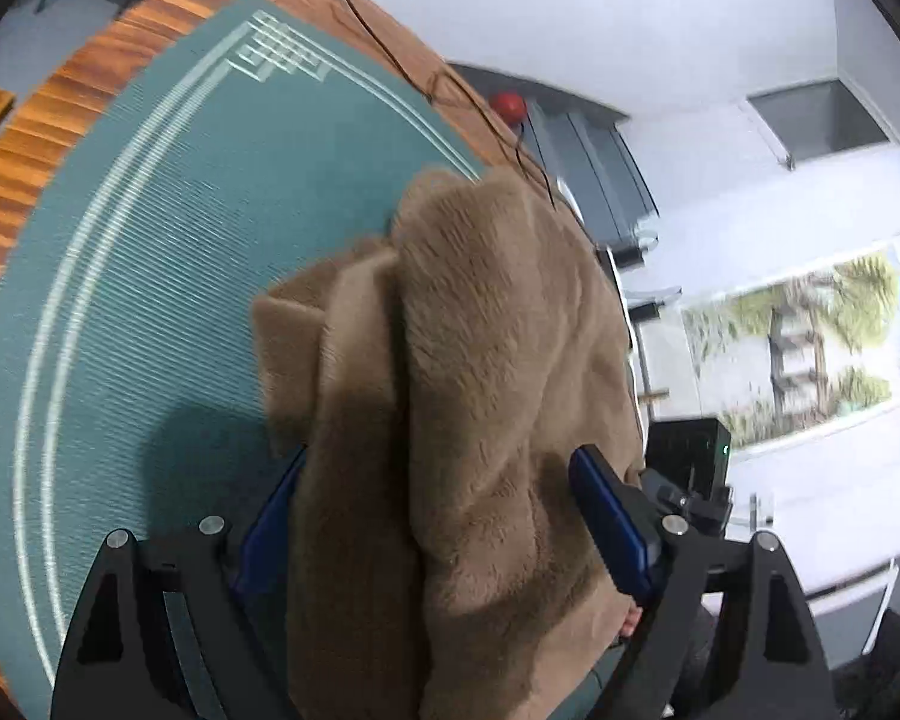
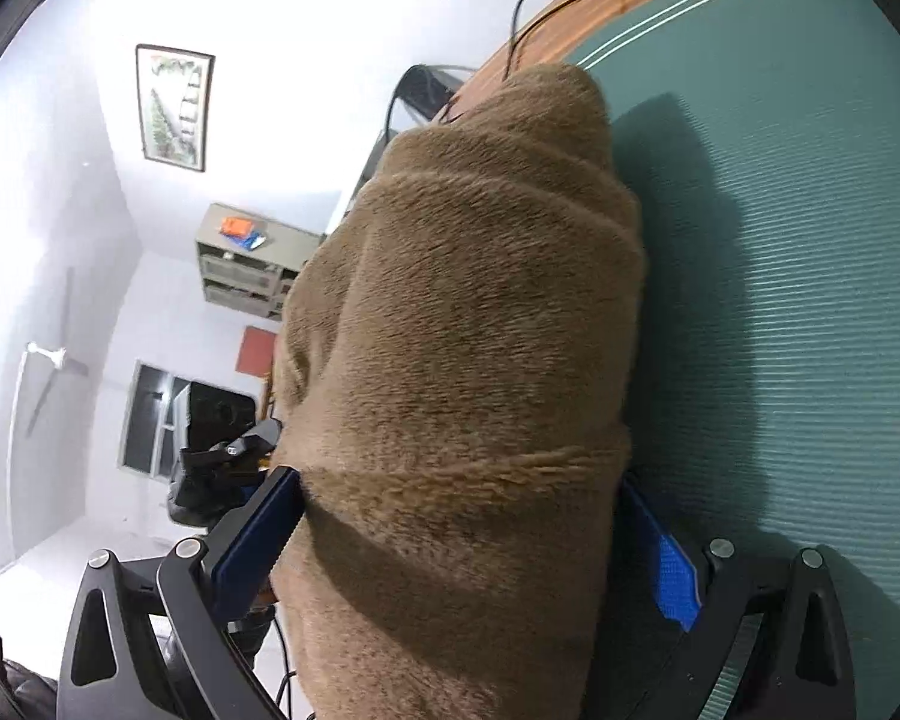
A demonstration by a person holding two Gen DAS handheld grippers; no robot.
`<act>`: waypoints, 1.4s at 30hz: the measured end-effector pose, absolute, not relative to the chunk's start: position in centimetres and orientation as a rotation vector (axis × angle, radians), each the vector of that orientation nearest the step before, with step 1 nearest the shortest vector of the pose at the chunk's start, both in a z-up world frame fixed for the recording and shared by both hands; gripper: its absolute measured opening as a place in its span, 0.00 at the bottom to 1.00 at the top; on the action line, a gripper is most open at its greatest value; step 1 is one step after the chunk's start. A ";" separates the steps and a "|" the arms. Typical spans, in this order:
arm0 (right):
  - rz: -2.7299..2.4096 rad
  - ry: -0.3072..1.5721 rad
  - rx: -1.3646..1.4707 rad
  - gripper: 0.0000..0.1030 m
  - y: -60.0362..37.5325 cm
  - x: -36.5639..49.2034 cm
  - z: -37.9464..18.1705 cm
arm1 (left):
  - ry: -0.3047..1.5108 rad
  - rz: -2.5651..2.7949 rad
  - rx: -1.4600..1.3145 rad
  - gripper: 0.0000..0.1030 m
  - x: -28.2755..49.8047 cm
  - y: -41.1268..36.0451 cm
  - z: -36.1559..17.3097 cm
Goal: Fold clothes
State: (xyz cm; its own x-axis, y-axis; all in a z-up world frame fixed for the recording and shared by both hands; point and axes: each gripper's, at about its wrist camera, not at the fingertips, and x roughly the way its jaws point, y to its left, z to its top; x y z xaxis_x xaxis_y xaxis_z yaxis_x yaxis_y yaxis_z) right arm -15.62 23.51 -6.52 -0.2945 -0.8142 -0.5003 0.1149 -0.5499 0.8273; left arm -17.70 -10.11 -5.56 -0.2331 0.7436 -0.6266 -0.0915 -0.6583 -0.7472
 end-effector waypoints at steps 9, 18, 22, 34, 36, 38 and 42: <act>-1.938 -0.812 1.337 0.99 21.5 -16.0 -6.2 | -0.743 2.006 -1.493 0.95 -18.4 -10.1 -6.2; -1.933 -0.748 1.343 1.00 19.6 -16.3 -6.1 | -0.635 1.891 -1.518 0.98 -18.5 -6.5 -6.0; -1.949 -0.722 1.351 1.00 19.1 -16.4 -5.9 | -0.671 1.884 -1.532 0.93 -18.7 -6.5 -6.1; -2.123 -0.545 1.299 0.61 19.1 -13.3 -0.6 | -0.721 1.920 -1.501 0.55 -15.1 -4.4 -1.9; -2.150 -0.548 1.271 0.61 20.4 -11.7 1.0 | -0.712 1.908 -1.473 0.55 -13.8 -2.9 -0.4; -2.180 -0.558 1.249 0.61 22.3 -9.7 2.6 | -0.692 1.892 -1.451 0.55 -12.7 -1.1 0.8; -2.262 -0.552 1.218 0.61 27.0 -4.7 5.2 | -0.636 1.839 -1.406 0.55 -9.9 4.8 3.1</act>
